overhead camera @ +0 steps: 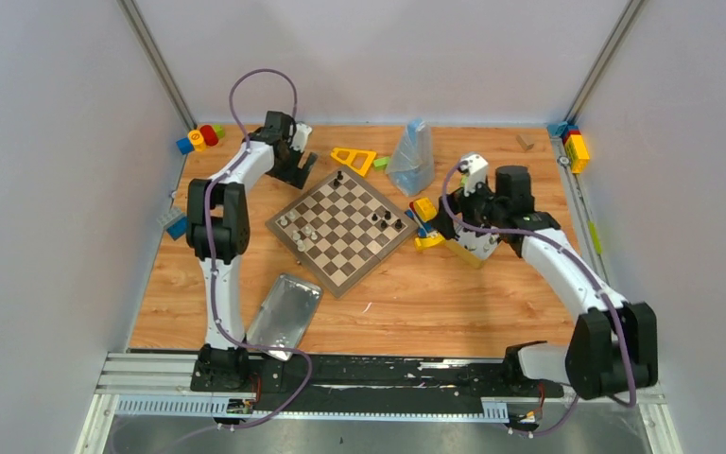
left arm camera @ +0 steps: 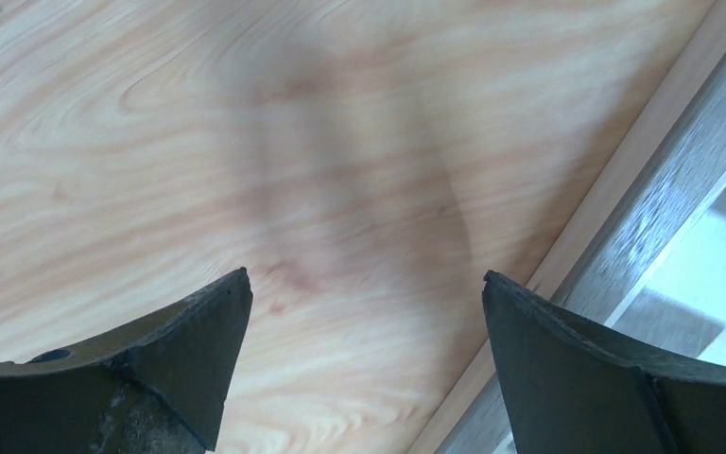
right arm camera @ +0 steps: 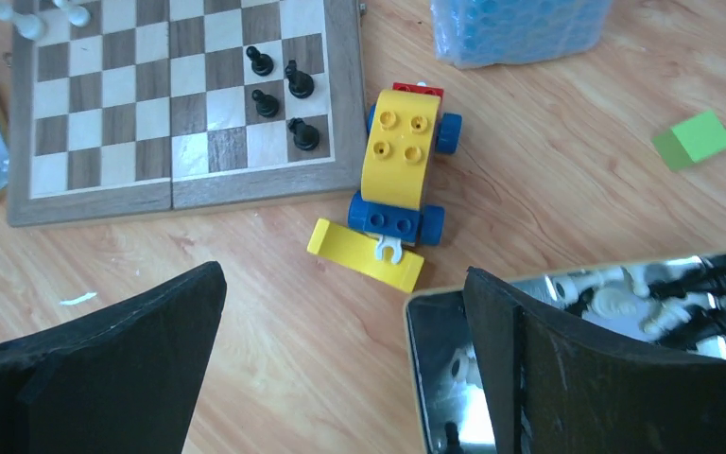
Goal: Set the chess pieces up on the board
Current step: Move the chessboard to the center of the board, then move the distractor to the center of the board.
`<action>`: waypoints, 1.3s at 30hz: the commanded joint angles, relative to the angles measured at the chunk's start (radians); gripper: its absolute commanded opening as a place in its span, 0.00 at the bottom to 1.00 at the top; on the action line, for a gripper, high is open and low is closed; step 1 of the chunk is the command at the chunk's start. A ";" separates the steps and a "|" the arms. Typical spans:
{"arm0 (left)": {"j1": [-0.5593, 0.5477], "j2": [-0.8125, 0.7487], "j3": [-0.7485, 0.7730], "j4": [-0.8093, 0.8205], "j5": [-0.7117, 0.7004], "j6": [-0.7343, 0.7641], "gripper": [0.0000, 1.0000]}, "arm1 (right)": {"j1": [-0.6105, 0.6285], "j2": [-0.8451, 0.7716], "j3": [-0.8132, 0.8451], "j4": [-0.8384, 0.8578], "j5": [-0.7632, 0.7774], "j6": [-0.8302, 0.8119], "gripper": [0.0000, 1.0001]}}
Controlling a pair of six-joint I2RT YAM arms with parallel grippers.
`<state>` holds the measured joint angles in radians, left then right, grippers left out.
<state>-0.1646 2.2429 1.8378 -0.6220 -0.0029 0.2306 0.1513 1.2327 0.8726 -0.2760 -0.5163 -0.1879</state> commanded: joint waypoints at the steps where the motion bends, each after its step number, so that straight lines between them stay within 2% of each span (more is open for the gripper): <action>1: 0.061 -0.206 -0.059 0.036 -0.029 -0.023 1.00 | 0.093 0.159 0.126 0.051 0.181 -0.045 1.00; 3: 0.079 -0.270 -0.108 0.047 -0.027 -0.024 1.00 | 0.119 0.265 0.192 0.041 0.256 -0.050 0.98; 6: 0.095 -0.361 -0.201 0.056 -0.020 -0.015 1.00 | 0.137 0.409 0.296 -0.013 0.275 -0.058 0.95; 9: 0.096 -0.468 -0.274 0.050 -0.008 0.006 1.00 | 0.151 0.522 0.377 -0.050 0.257 -0.057 0.85; 11: 0.097 -0.527 -0.319 0.036 -0.004 0.023 1.00 | 0.159 0.583 0.415 -0.077 0.276 -0.061 0.74; 12: 0.097 -0.564 -0.348 0.022 0.007 0.030 1.00 | 0.161 0.603 0.430 -0.092 0.286 -0.063 0.63; 17: 0.097 -0.674 -0.443 -0.031 0.036 0.078 1.00 | 0.153 0.619 0.444 -0.117 0.375 -0.085 0.26; 19: 0.097 -0.713 -0.478 -0.038 0.044 0.089 1.00 | 0.139 0.619 0.456 -0.120 0.422 -0.088 0.14; 22: 0.097 -0.765 -0.523 -0.038 0.054 0.099 1.00 | 0.117 0.636 0.493 -0.128 0.487 -0.079 0.01; 30: 0.096 -0.857 -0.627 -0.024 0.115 0.135 1.00 | 0.061 0.756 0.670 -0.128 0.633 -0.065 0.00; 31: 0.096 -0.868 -0.641 -0.030 0.125 0.143 1.00 | 0.054 0.777 0.696 -0.129 0.638 -0.065 0.02; 33: 0.094 -0.882 -0.660 -0.053 0.149 0.166 1.00 | 0.045 0.814 0.740 -0.134 0.638 -0.067 0.10; 39: 0.059 -0.932 -0.782 -0.161 0.137 0.293 1.00 | 0.041 0.820 0.777 -0.144 0.574 -0.056 0.46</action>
<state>-0.0803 1.3643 1.1309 -0.6930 0.1219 0.4103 0.1894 2.0705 1.6047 -0.4179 0.0788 -0.2569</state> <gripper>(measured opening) 0.997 0.393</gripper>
